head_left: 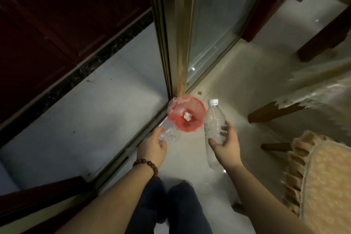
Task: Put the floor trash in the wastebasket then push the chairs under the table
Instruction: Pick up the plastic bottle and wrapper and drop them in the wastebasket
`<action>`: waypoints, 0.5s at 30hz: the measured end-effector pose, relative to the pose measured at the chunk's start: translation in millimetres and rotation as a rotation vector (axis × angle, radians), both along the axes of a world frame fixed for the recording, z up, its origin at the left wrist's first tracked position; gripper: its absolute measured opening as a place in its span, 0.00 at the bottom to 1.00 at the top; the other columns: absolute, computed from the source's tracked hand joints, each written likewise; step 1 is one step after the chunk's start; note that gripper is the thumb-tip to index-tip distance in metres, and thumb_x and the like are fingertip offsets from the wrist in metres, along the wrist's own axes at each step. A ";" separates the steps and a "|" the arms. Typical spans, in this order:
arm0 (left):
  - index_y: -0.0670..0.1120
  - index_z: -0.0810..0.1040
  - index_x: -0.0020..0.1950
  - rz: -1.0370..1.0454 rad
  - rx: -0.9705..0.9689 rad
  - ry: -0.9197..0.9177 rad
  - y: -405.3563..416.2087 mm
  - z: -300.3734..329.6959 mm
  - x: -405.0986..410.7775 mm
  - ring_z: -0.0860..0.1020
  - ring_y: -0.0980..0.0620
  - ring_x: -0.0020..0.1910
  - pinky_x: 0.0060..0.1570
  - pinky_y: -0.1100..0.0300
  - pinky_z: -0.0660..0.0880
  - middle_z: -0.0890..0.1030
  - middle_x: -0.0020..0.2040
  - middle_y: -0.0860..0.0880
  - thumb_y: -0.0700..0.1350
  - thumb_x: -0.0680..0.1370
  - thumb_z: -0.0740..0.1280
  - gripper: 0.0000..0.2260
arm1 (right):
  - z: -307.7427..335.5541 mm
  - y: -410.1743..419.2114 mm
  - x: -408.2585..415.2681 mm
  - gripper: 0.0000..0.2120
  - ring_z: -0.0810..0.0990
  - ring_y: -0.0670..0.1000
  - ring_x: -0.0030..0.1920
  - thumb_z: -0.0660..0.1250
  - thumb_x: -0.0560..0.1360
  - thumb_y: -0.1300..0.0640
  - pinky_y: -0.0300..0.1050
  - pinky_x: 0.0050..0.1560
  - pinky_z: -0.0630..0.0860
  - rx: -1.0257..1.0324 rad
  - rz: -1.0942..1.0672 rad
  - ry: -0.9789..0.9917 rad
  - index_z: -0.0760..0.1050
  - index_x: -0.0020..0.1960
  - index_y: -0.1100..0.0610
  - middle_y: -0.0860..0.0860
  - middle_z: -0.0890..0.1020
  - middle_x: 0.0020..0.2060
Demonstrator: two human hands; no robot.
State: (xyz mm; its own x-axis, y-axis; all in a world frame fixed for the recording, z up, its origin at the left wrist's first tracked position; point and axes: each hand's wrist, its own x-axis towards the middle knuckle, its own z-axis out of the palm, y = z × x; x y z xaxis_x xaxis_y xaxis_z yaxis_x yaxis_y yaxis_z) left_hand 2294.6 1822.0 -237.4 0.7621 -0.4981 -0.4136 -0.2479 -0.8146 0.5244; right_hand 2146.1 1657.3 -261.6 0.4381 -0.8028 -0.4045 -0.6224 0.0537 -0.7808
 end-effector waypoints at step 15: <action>0.44 0.72 0.27 -0.026 -0.001 0.038 -69.0 -329.6 116.2 0.73 0.47 0.27 0.29 0.57 0.70 0.75 0.26 0.48 0.52 0.76 0.64 0.20 | -351.2 -78.9 158.0 0.38 0.73 0.48 0.58 0.76 0.65 0.62 0.40 0.57 0.70 -0.056 -0.011 -0.103 0.61 0.70 0.54 0.49 0.74 0.60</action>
State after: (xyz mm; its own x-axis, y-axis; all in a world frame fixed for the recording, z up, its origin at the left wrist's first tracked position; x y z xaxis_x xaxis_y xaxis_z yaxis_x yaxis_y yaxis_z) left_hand 2410.9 1753.0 -567.0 0.7328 -0.5176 -0.4417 -0.2486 -0.8079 0.5343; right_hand 2304.2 1578.4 -612.7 0.4661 -0.8278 -0.3123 -0.5385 0.0146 -0.8425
